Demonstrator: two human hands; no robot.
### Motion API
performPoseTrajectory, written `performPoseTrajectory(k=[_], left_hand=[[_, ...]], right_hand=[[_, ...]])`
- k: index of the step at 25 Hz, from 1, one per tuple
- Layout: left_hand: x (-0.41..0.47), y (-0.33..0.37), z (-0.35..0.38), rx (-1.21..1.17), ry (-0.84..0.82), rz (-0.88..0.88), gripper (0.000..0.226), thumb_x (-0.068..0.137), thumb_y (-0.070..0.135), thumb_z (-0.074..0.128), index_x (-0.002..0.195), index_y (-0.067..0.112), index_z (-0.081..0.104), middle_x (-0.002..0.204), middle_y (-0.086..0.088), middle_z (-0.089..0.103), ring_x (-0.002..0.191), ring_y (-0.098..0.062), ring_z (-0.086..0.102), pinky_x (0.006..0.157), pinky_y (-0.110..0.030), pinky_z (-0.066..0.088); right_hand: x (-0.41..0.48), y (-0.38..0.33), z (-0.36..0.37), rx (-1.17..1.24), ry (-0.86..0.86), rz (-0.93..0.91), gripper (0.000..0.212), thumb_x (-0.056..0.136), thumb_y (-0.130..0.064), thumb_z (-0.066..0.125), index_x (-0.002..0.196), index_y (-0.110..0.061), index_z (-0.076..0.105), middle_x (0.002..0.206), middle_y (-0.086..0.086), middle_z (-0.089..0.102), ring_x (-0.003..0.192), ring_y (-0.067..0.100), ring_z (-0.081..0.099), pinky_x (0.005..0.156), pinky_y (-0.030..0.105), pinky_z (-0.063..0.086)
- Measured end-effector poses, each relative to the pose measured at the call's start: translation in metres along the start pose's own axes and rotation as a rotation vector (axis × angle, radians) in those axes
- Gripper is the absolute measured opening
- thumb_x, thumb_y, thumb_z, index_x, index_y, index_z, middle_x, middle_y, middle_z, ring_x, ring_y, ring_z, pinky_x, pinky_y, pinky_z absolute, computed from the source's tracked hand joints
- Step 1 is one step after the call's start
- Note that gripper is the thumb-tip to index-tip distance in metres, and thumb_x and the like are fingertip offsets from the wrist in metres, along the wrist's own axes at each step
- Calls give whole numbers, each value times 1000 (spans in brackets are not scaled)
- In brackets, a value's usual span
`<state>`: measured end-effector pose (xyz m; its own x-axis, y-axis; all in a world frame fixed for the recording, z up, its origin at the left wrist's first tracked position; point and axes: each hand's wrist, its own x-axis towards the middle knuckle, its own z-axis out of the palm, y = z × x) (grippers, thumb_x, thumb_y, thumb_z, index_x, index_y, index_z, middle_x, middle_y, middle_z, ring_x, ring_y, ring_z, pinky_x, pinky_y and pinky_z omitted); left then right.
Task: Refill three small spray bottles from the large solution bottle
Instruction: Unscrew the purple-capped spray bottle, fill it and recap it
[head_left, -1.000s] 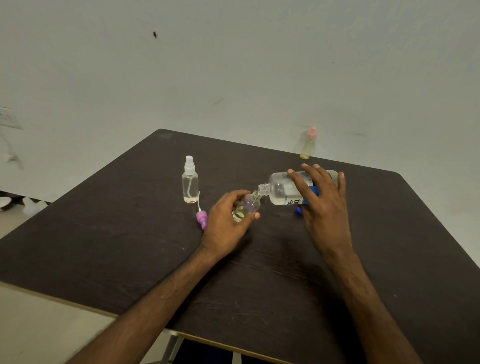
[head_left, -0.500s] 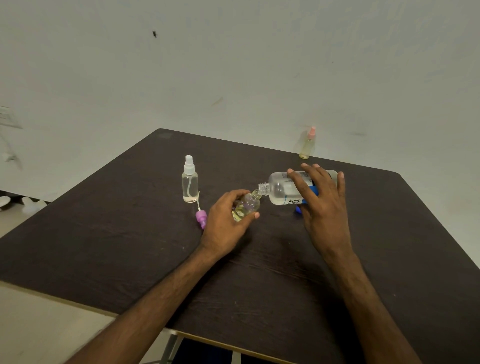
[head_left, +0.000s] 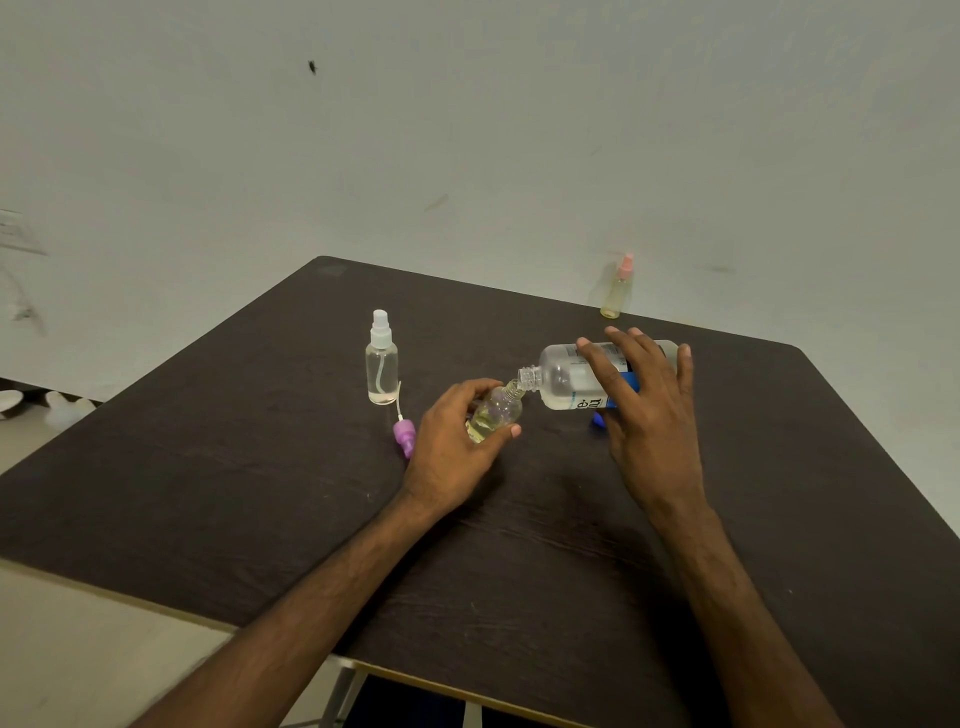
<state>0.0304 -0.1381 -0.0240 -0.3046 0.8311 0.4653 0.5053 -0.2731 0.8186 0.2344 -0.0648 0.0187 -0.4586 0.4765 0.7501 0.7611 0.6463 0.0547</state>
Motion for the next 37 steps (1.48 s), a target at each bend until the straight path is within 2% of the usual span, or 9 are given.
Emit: performPoseTrajectory(k=[4, 15, 25, 30, 37], left_hand=[[0, -1, 0, -5, 2, 0, 51, 79, 22, 83, 126, 16, 63, 116, 7, 67, 105, -6, 64, 94, -28, 54], [0, 0, 0, -8, -8, 0, 51, 81, 22, 82, 127, 16, 63, 117, 8, 67, 107, -3, 63, 95, -26, 53], [0, 0, -1, -4, -9, -3, 50, 81, 23, 82, 127, 17, 63, 118, 9, 67, 107, -2, 62, 94, -23, 53], [0, 0, 0, -13, 1, 2, 49, 80, 23, 83, 125, 17, 64, 116, 9, 67, 106, -2, 63, 94, -22, 53], [1, -1, 0, -3, -5, -1, 50, 80, 24, 83, 126, 18, 63, 117, 9, 67, 106, -4, 63, 94, -24, 54]], right_hand=[[0, 0, -1, -7, -3, -1, 88, 72, 5, 77, 146, -23, 40, 149, 16, 43, 143, 32, 30, 121, 52, 5], [0, 1, 1, -20, -2, -7, 92, 72, 4, 79, 147, -26, 35, 150, 16, 42, 143, 30, 27, 120, 54, 7], [1, 0, 1, -14, -8, -2, 92, 72, 5, 78, 148, -26, 35, 151, 15, 41, 144, 31, 27, 122, 46, -3], [1, -1, 0, -11, 0, -3, 91, 72, 8, 77, 147, -25, 36, 150, 16, 42, 144, 31, 27, 121, 51, 4], [1, -2, -2, -12, 2, 1, 88, 72, 8, 76, 146, -23, 40, 150, 15, 42, 144, 32, 29, 122, 49, 1]])
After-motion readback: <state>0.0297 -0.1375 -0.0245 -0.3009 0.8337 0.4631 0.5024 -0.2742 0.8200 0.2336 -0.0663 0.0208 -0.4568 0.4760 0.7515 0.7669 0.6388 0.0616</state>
